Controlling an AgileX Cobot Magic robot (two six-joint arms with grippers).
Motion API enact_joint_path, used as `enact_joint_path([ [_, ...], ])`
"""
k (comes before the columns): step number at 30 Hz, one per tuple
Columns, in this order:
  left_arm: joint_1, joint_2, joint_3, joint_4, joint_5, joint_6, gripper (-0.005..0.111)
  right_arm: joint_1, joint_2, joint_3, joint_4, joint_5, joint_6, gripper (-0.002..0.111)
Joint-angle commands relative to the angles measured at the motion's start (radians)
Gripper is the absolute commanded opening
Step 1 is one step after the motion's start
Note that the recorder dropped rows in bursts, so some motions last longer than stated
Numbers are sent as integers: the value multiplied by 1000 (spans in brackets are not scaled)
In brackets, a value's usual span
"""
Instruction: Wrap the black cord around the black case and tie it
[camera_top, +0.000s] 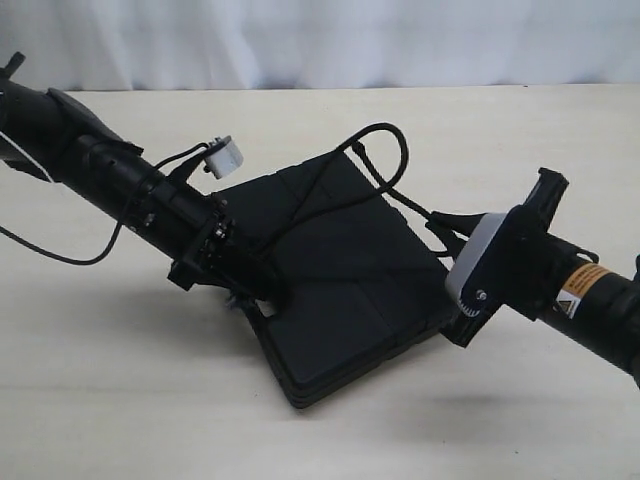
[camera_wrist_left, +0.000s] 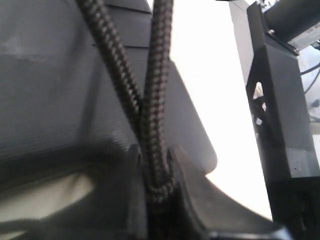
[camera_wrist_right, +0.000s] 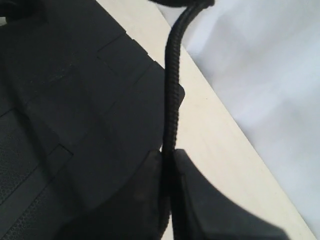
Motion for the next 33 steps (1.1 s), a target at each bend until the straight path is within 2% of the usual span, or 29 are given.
enact_joint_path([
  [1, 30, 15, -30, -28, 10, 21, 0, -5, 4, 10, -23, -37, -11, 4],
  [11, 30, 107, -98, -13, 10, -42, 0, -4, 4, 3, -53, -83, 12, 4],
  [17, -12, 110, -98, -19, 10, -42, 0, -4, 11, -37, -49, -26, 38, 4],
  [21, -29, 108, -101, -18, 10, -54, 0, -5, 45, -41, 72, -27, 33, 4],
  [25, -14, 108, -116, -45, 10, -83, 0, -5, 53, -41, 170, -46, 33, 4],
  [30, 26, 106, -127, -112, 10, -73, 0, -59, 53, -41, 137, -75, 127, 4],
  [33, 36, 97, -127, -102, 10, -14, 0, -172, 53, -45, -79, -130, 280, 4],
])
